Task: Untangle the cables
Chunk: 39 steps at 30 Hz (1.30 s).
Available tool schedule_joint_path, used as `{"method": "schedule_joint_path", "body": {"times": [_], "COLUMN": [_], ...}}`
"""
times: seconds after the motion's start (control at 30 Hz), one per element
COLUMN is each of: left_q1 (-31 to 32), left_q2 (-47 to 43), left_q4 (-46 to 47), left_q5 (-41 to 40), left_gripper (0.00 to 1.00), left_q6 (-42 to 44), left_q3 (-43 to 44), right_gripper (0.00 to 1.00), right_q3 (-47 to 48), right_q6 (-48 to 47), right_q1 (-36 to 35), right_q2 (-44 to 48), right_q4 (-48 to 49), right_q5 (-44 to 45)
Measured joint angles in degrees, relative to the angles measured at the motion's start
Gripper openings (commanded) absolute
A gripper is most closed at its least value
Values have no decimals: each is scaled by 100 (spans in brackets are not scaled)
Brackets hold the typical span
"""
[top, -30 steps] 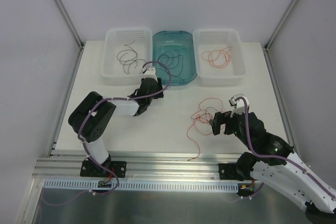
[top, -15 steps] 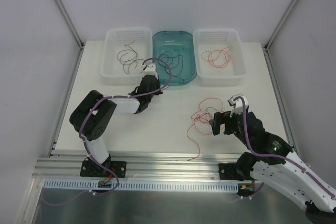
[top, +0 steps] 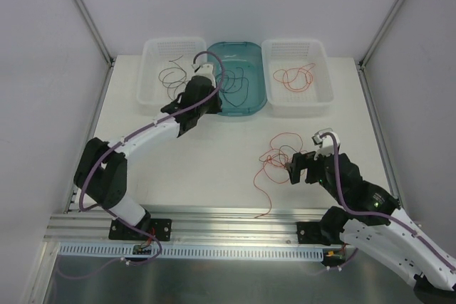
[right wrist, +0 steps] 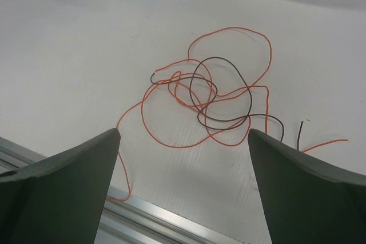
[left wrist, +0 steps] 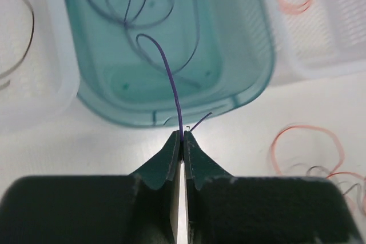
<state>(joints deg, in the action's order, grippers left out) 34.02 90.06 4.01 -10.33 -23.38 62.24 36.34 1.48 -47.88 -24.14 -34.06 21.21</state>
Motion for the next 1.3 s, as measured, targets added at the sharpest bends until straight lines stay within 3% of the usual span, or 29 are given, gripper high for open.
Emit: {"method": "schedule_joint_path", "body": {"times": [0.2,0.37,0.4,0.5,0.53,0.6,0.73,0.9,1.1,1.3], "left_q1": [-223,-573,-616,-715,-743,-763,-756,-468,922,1912], "left_q2": [470,1781,2031,2566,2693,2785,2441,1145,-297,192], "left_q4": [-518,-581,-601,-719,-811,-981,-1093,-1152,-922,-1078], "left_q5": [295,457,514,636,715,885,1314,1694,1615,1270], "left_gripper": [2,22,42,72,88,99,99,99,99,93], "left_q6": [72,87,90,103,125,94,35,-66,-601,-1412], "left_q3": [2087,3908,4113,4317,4310,4186,3536,2262,667,-96], "right_gripper": [100,100,99,100,100,100,99,98,98,98], "right_q3": [68,400,455,514,514,514,511,514,514,511], "right_q6": [83,387,468,684,741,826,911,929,909,901], "right_q1": [0,0,2,87,155,345,874,1462,1812,1893], "right_q2": [-50,-509,-632,-992,-1126,-1342,-1714,-2044,-2050,-1727], "right_q4": [-146,-435,-481,-592,-621,-656,-640,-538,-509,-459], "right_q5": [109,444,525,614,601,544,271,-94,-372,-551]}}
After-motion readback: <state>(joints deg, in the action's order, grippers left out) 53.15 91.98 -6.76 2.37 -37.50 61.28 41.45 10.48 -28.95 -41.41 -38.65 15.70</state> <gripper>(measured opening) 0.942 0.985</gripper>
